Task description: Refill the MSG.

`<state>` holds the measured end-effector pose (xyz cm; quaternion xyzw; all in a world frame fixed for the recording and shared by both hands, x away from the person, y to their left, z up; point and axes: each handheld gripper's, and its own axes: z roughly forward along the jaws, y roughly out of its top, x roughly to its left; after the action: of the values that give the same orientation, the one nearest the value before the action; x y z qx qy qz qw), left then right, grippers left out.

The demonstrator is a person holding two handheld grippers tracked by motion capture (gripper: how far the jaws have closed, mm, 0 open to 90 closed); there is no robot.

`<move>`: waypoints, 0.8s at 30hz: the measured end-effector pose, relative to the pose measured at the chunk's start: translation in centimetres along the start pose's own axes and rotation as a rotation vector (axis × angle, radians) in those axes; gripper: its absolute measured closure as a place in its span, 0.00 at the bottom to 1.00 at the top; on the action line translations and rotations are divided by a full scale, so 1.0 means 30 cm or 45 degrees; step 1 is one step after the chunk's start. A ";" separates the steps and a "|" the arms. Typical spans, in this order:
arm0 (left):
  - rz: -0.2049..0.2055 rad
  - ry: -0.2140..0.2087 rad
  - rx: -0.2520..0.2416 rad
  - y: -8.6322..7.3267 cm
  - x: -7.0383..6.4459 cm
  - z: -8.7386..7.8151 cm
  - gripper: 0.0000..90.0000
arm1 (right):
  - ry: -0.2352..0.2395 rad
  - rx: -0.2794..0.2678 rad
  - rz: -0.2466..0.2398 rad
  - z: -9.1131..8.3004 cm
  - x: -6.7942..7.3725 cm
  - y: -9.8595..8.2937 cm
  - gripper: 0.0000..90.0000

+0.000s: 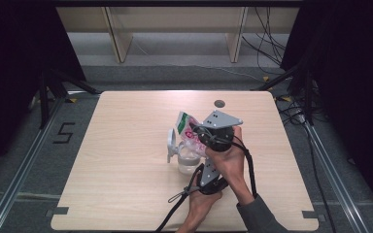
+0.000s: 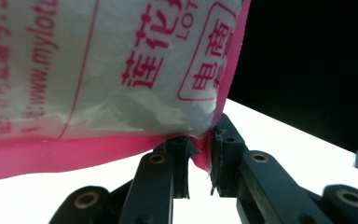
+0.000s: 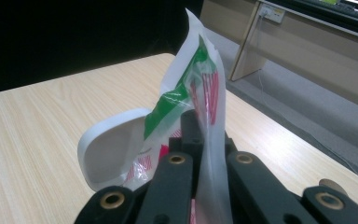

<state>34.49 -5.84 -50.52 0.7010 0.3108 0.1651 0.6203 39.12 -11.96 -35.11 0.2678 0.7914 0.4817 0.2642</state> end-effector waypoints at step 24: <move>-0.002 0.002 0.002 -0.001 0.001 0.002 0.88 | 0.028 0.021 0.002 0.008 0.007 -0.001 1.00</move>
<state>34.54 -5.87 -50.57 0.7010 0.3119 0.1650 0.6197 39.12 -11.68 -35.26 0.2654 0.7980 0.4784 0.2529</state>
